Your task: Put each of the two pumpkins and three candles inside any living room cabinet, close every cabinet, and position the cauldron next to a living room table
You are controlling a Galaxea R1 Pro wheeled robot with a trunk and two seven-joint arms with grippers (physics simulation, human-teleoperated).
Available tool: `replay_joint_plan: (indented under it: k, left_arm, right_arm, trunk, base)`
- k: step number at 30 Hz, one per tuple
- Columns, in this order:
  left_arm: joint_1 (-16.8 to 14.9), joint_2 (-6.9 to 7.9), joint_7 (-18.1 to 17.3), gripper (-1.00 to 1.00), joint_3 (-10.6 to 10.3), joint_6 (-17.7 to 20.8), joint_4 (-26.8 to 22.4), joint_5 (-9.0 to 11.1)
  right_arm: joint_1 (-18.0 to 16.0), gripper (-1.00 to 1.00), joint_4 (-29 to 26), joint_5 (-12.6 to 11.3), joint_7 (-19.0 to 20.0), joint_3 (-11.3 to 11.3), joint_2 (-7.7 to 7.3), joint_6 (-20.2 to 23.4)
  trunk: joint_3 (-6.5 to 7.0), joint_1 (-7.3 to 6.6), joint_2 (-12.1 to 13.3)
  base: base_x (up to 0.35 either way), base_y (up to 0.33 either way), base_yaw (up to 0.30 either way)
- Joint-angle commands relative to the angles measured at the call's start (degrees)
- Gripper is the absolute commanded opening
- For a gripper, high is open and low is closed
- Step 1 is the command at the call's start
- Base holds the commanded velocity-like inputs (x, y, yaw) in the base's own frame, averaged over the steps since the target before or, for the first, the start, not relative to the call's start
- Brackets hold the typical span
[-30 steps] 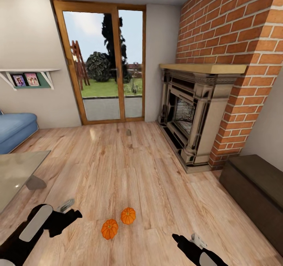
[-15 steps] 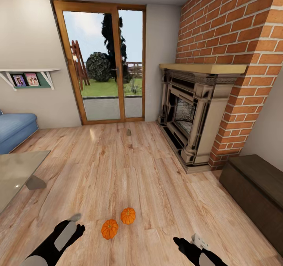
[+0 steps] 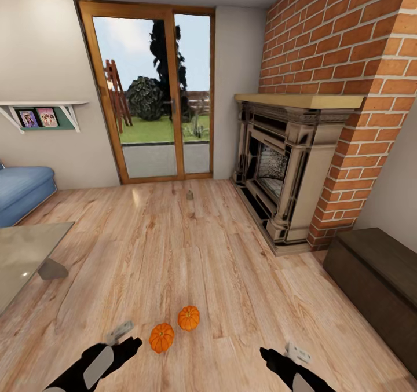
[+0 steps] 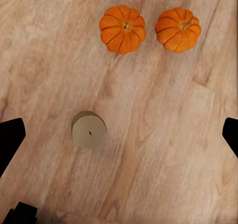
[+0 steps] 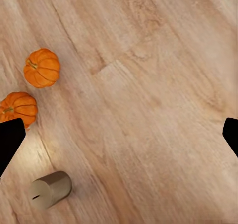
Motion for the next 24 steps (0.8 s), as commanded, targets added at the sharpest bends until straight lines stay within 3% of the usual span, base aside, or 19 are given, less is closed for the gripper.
replay_joint_plan:
  k: [1, 8, 13, 21, 24]
  left_arm:
    - [0.0, 0.10, 0.3, 1.00, -0.5, 0.0, -0.1, 0.5]
    - [0.1, 0.14, 0.7, 1.00, -0.6, -1.9, 1.1, 0.5]
    - [0.1, -0.40, 0.7, 1.00, -0.6, -5.8, 1.6, 0.5]
    - [0.1, -0.67, 0.4, 1.00, -0.5, -6.5, 1.7, 0.6]
    - [0.1, -0.57, 0.4, 1.00, -0.5, -6.5, 1.7, 0.5]
  right_arm:
    - [0.0, 1.00, -0.1, -0.6, 0.2, 0.5, -0.07, -0.5]
    - [-0.1, 1.00, -0.1, -0.6, 0.6, 0.6, -0.09, -2.2]
    - [-0.1, 1.00, 0.0, -0.6, 0.7, 0.6, -0.09, -2.5]
    - [-0.1, 1.00, 0.1, -0.6, 0.6, 0.6, -0.09, -2.7]
    - [0.0, 1.00, 0.1, -0.6, 0.6, 0.6, -0.03, -2.7]
  trunk:
    - [-0.06, 0.00, 0.0]
    - [-0.06, 0.00, 0.0]
    - [-0.06, 0.00, 0.0]
    - [-0.06, 0.00, 0.0]
    - [-0.60, 0.66, -1.2]
  base:
    - [0.000, 0.000, 0.000]
    - [0.003, 0.000, 0.000]
    - [0.005, 0.000, 0.000]
    - [0.000, 0.000, 0.000]
    - [0.000, 0.000, 0.000]
